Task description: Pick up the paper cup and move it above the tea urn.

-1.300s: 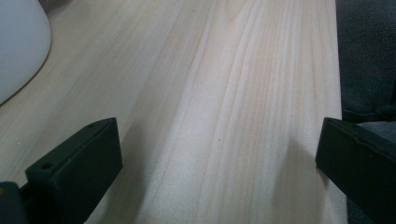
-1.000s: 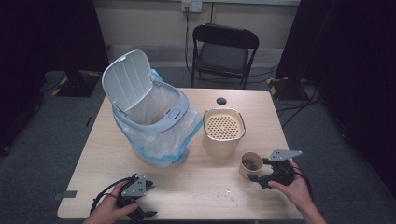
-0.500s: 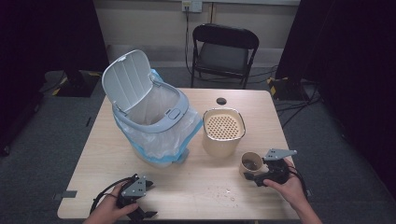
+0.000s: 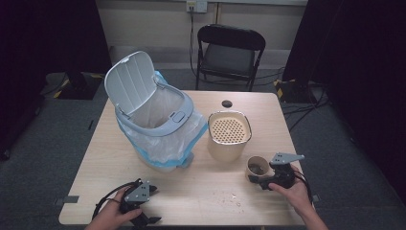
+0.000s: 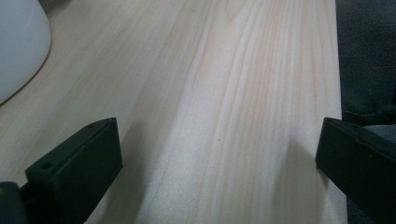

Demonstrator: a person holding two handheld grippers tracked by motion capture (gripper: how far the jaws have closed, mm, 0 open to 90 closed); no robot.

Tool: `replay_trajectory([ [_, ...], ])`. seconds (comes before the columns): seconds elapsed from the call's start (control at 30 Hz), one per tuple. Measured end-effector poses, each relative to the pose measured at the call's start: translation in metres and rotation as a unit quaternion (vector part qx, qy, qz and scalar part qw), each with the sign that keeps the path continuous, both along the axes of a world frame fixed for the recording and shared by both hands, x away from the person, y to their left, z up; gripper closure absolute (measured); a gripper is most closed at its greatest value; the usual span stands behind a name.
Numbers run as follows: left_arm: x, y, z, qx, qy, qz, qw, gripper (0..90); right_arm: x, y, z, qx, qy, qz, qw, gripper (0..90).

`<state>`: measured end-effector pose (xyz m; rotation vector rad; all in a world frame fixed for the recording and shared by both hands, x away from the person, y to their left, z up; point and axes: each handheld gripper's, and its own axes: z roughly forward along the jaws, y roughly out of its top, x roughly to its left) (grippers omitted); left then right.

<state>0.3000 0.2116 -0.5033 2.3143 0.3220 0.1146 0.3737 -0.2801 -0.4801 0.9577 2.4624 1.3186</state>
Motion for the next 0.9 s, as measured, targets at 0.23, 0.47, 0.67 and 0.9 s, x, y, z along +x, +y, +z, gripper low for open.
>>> replay_trajectory([
  [0.23, 0.0000, 0.0000, 0.0000, 0.000, 0.000, 0.000, 1.0000, 0.0, 0.0003, 0.0004, -0.0020, 0.017, 0.000, -0.003, 0.9998, 22.7],
  [0.47, 0.0000, -0.0001, -0.0001, 0.000, 0.000, 0.000, 1.0000, 0.0, 0.0006, 0.0005, -0.0011, 0.027, 0.000, -0.006, 0.9996, 22.6],
  [0.67, 0.0000, 0.0000, -0.0001, 0.000, 0.000, 0.000, 1.0000, 0.0, -0.0005, 0.0015, 0.0024, 0.019, -0.014, -0.006, 0.9997, 24.2],
  [0.9, -0.0002, -0.0001, -0.0002, -0.001, 0.001, 0.001, 1.0000, 0.0, 0.0004, -0.0023, 0.0062, 0.017, -0.016, -0.007, 0.9997, 25.5],
])
